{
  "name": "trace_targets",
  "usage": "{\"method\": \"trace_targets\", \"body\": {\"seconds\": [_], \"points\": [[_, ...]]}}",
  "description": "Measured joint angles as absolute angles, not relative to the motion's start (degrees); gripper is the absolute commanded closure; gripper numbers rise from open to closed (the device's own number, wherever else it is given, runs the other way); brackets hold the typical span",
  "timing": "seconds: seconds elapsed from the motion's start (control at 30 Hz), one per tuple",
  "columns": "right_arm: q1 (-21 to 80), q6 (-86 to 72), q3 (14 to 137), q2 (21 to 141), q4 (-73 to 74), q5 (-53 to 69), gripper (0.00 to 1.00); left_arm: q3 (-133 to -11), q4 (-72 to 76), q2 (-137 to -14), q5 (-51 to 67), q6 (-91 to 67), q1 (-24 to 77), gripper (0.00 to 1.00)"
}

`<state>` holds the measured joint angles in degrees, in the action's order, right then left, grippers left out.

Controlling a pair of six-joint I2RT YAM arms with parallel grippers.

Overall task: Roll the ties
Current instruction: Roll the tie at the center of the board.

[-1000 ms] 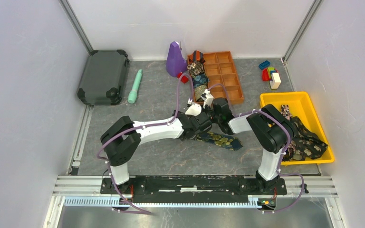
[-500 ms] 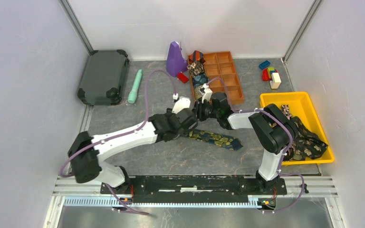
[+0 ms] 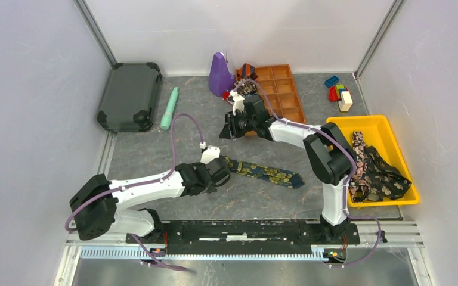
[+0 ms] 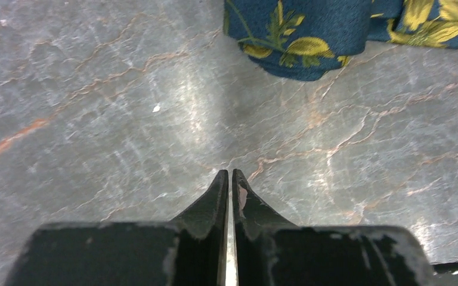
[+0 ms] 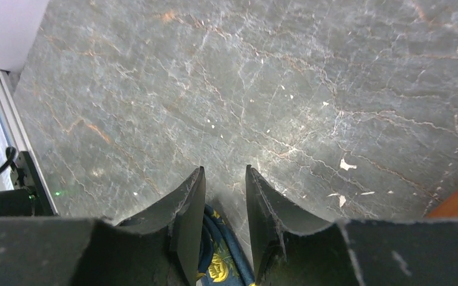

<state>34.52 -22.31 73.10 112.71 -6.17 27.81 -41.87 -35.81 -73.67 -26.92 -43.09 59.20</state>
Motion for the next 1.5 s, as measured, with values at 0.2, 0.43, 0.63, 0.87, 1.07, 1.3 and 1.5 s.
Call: {"method": "trace_targets", "body": {"seconds": [0.2, 0.43, 0.63, 0.87, 1.07, 1.3, 1.5], "points": [[35.0, -18.9, 78.7, 118.5, 2.5, 27.8, 0.65, -39.8, -27.6, -75.8, -24.8, -45.6, 57.6, 0.92], [35.9, -16.5, 83.6, 123.9, 8.3, 28.6, 0.67, -39.6, -20.7, -79.3, -23.4, -46.2, 54.4, 0.93], [36.4, -15.4, 84.6, 124.7, 9.0, 29.6, 0.68, -39.0, -16.5, -80.6, -23.3, -46.3, 51.7, 0.93], [36.6, -14.6, 84.6, 124.7, 9.1, 30.5, 0.68, -39.0, -12.7, -82.7, -23.0, -46.3, 50.0, 0.93], [36.6, -14.4, 84.5, 125.0, 9.0, 31.9, 0.68, -39.4, -10.5, -84.1, -22.3, -46.3, 49.5, 0.93], [36.6, -14.5, 84.2, 125.2, 8.2, 33.1, 0.68, -41.7, -9.3, -85.3, -22.3, -46.3, 49.2, 0.93], [36.6, -14.7, 82.4, 125.1, 5.2, 34.5, 0.69, -43.7, -9.0, -87.6, -22.4, -46.3, 49.2, 0.93]]}}
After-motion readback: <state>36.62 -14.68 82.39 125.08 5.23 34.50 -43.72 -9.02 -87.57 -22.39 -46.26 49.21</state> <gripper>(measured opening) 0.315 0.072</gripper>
